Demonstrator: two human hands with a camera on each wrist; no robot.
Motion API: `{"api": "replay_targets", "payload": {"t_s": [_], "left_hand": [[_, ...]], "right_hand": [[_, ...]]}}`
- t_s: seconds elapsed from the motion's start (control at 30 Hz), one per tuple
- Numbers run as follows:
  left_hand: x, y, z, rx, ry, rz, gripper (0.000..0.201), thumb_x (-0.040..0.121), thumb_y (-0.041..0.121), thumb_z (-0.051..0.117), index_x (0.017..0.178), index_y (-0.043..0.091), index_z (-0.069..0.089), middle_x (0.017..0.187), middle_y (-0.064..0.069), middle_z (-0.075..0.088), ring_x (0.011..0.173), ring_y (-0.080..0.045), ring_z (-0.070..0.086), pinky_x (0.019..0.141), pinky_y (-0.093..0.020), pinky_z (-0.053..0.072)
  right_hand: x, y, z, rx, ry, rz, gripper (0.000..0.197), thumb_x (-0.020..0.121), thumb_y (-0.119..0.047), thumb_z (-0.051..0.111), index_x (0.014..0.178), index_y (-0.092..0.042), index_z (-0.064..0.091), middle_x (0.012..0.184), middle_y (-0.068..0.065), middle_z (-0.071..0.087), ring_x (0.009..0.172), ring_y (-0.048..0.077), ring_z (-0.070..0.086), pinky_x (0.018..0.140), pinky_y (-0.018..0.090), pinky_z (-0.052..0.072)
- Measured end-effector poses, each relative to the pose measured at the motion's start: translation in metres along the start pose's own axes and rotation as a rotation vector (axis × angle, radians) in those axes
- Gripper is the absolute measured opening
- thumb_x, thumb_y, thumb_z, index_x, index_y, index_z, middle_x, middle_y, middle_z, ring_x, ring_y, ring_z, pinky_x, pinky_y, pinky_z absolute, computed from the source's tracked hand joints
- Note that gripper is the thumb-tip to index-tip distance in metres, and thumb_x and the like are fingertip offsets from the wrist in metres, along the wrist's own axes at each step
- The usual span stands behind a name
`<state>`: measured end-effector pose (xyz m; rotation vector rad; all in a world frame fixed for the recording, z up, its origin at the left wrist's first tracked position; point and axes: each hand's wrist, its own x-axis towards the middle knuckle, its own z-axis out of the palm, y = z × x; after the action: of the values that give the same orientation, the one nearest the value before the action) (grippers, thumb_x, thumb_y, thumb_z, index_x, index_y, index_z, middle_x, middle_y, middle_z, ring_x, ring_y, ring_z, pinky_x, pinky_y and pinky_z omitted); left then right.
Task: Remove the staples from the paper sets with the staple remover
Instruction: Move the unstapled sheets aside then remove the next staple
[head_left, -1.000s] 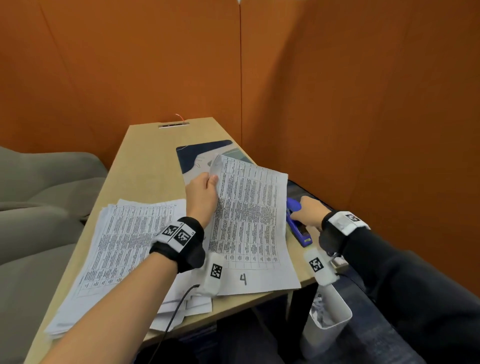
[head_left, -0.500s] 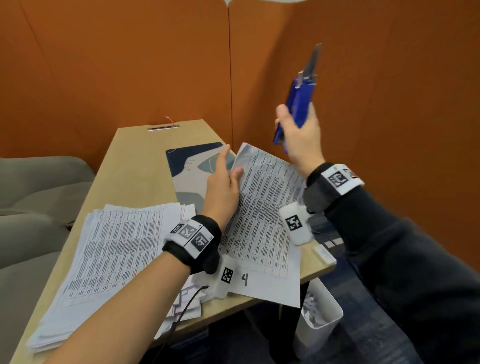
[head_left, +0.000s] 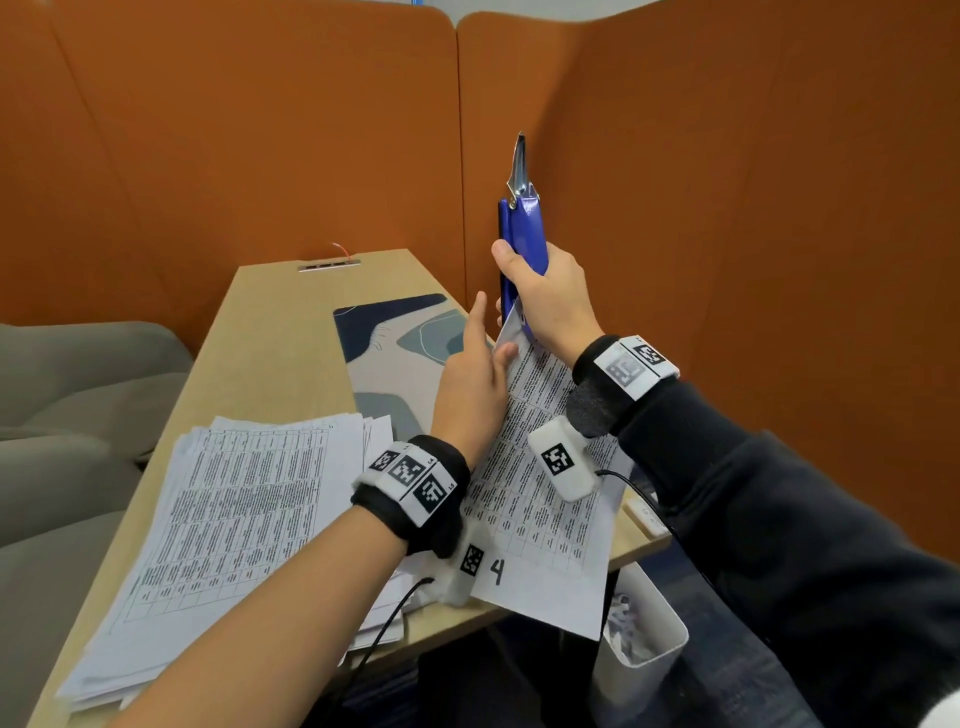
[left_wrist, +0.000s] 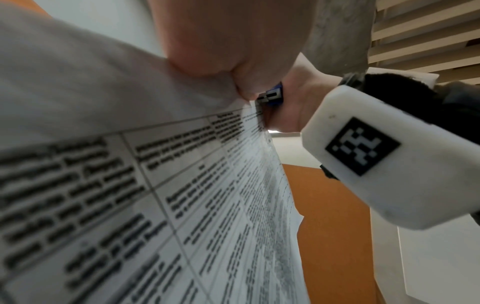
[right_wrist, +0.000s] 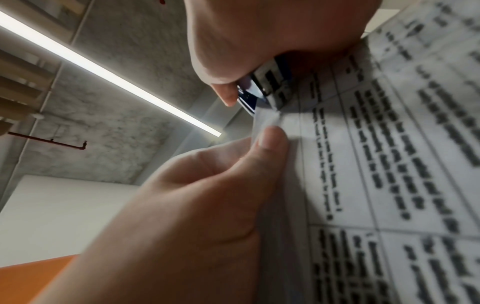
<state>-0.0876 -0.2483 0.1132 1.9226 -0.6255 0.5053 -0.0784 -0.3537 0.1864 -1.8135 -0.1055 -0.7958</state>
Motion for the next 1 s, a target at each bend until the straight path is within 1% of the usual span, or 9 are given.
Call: {"api": "replay_targets", "payload": {"t_s": [0.23,0.33,0.5,0.6,0.67,0.73,0.83,0.9,1.0], "left_hand": [[0.002,0.002,-0.002,-0.012,-0.001,-0.005,0.057,0.101,0.02,0.044,0.152,0.011,0.02,0.058,0.007,0.044,0.052,-0.006,0.041,0.056,-0.029,0.03],[0.002,0.003,-0.001,-0.025,0.011,-0.004,0.057,0.101,0.019,0.045,0.151,0.011,0.021,0.058,0.007,0.044,0.052,-0.005,0.041,0.055,-0.027,0.028],[0.001,0.005,0.0,-0.023,0.003,-0.005,0.056,0.101,0.02,0.045,0.151,0.012,0.021,0.059,0.007,0.045,0.054,-0.006,0.043,0.057,-0.03,0.031],[0.0,0.005,0.001,-0.056,-0.023,-0.006,0.054,0.1,0.021,0.046,0.149,0.016,0.023,0.058,0.008,0.045,0.054,-0.005,0.045,0.054,-0.022,0.031],[0.001,0.003,-0.001,-0.08,-0.098,-0.004,0.052,0.099,0.02,0.048,0.145,0.02,0.025,0.065,0.007,0.05,0.061,-0.006,0.051,0.06,-0.019,0.037],[-0.001,-0.006,-0.005,-0.047,-0.269,-0.073,0.046,0.094,0.02,0.053,0.136,0.022,0.034,0.086,0.002,0.06,0.079,-0.013,0.061,0.072,-0.026,0.047],[-0.011,-0.032,-0.01,0.025,-0.472,-0.233,0.018,0.093,0.015,0.052,0.111,0.017,0.053,0.102,-0.007,0.065,0.089,-0.024,0.064,0.071,-0.029,0.054],[-0.017,-0.05,-0.01,-0.013,-0.434,-0.329,0.012,0.094,0.013,0.05,0.103,0.012,0.059,0.101,-0.014,0.067,0.089,-0.029,0.067,0.073,-0.038,0.058],[-0.009,-0.066,-0.008,-0.156,-0.312,-0.488,0.017,0.095,0.014,0.049,0.108,0.01,0.06,0.102,-0.014,0.069,0.09,-0.028,0.069,0.081,-0.045,0.057]], "right_hand": [[-0.001,-0.001,-0.002,-0.059,-0.013,-0.018,0.037,0.093,-0.039,0.059,0.063,-0.023,0.043,0.061,-0.007,0.047,0.061,0.017,0.051,0.063,0.039,0.044],[-0.002,0.0,-0.002,-0.084,-0.031,-0.026,0.037,0.094,-0.038,0.058,0.064,-0.023,0.044,0.061,-0.008,0.048,0.06,0.016,0.05,0.061,0.035,0.043],[-0.003,0.002,0.001,-0.073,0.005,-0.028,0.039,0.093,-0.043,0.057,0.064,-0.02,0.045,0.061,-0.002,0.05,0.06,0.023,0.053,0.064,0.047,0.05],[-0.003,0.007,0.003,-0.038,0.026,-0.027,0.04,0.093,-0.045,0.057,0.065,-0.018,0.046,0.059,-0.002,0.048,0.058,0.022,0.05,0.062,0.048,0.05],[-0.003,0.011,0.002,-0.047,0.048,-0.031,0.041,0.094,-0.044,0.056,0.064,-0.019,0.045,0.057,-0.004,0.046,0.057,0.021,0.048,0.06,0.044,0.047],[0.0,0.018,-0.003,-0.037,0.063,0.006,0.042,0.092,-0.049,0.056,0.064,-0.02,0.044,0.057,-0.003,0.047,0.058,0.027,0.051,0.06,0.041,0.045],[0.003,0.027,-0.013,0.013,0.056,0.052,0.037,0.085,-0.061,0.056,0.075,-0.026,0.052,0.073,0.011,0.061,0.075,0.042,0.063,0.073,0.051,0.055],[0.004,0.028,-0.02,0.058,0.133,0.001,0.029,0.088,-0.056,0.056,0.089,-0.027,0.055,0.08,0.008,0.063,0.073,0.029,0.065,0.072,0.045,0.057],[0.012,0.023,-0.029,0.19,0.318,-0.031,0.018,0.097,-0.037,0.054,0.104,-0.02,0.053,0.082,-0.007,0.057,0.066,0.0,0.058,0.066,0.019,0.051]]}}
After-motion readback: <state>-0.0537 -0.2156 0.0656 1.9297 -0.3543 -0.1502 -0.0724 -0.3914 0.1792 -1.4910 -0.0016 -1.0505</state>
